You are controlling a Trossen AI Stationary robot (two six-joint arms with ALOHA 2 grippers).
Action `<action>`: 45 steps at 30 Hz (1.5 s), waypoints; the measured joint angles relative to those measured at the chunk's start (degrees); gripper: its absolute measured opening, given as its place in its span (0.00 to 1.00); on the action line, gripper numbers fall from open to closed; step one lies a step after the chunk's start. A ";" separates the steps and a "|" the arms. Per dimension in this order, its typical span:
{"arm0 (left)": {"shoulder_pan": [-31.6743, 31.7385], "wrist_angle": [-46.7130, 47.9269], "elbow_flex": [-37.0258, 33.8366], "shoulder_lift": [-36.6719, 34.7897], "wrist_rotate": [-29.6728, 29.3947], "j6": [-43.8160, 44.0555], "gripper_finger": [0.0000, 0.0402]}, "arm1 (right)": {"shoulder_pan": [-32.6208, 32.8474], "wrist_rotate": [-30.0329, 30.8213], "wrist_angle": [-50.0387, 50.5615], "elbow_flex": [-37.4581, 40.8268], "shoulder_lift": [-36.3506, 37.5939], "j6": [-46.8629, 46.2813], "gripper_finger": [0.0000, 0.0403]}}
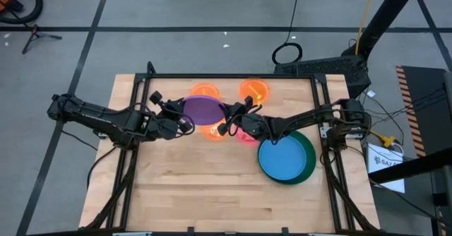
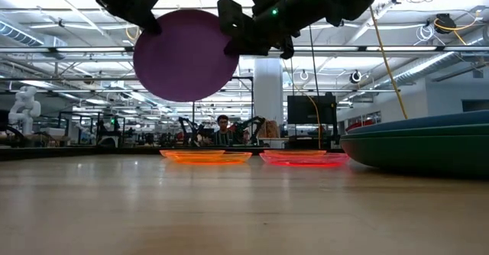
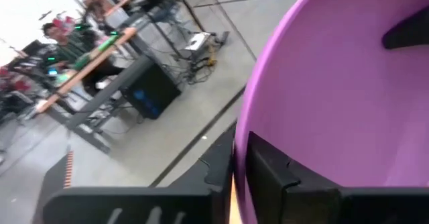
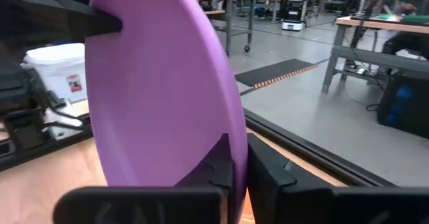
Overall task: Stack plastic plates
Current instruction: Stack the medium purple plate on top of the medium blue plate
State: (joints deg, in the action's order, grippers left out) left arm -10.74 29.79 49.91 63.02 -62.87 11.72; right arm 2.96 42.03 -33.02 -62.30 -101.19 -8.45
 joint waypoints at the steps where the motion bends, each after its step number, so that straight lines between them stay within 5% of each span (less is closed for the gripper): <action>1: 0.01 -0.07 0.00 -0.01 0.85 -0.01 0.13 | 0.06 -0.20 0.10 0.00 0.00 0.13 0.03; 8: -0.30 0.19 0.00 -0.09 1.64 -1.13 0.30 | 0.07 -1.95 3.66 0.00 1.36 -0.84 0.03; 14: -2.33 -0.69 0.02 -0.45 2.14 -2.46 0.35 | -0.55 -6.94 19.69 -0.05 8.96 -6.63 0.03; 20: -3.63 -1.67 0.15 -0.87 3.81 -3.72 0.35 | -5.39 -24.28 36.61 -0.15 18.53 -16.69 0.03; 24: -4.48 -1.69 0.03 -1.21 -0.59 -6.56 0.35 | -9.17 -40.11 51.83 0.20 23.75 -19.69 0.02; 27: -5.18 -1.65 0.00 -1.12 -0.64 -7.03 0.35 | -11.21 -46.38 63.00 0.02 26.24 -21.51 0.02; 40: -5.05 -2.05 0.00 -1.22 0.05 -6.68 0.35 | -11.88 -51.26 100.34 0.08 30.48 -27.40 0.02; 45: -5.01 -2.06 0.00 -1.22 0.11 -6.64 0.35 | -11.82 -51.28 105.82 1.78 30.67 -28.65 0.02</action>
State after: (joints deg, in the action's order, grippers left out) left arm -15.75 27.73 49.91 61.80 -62.76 5.08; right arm -8.86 -9.26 72.80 -60.52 -70.52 -37.10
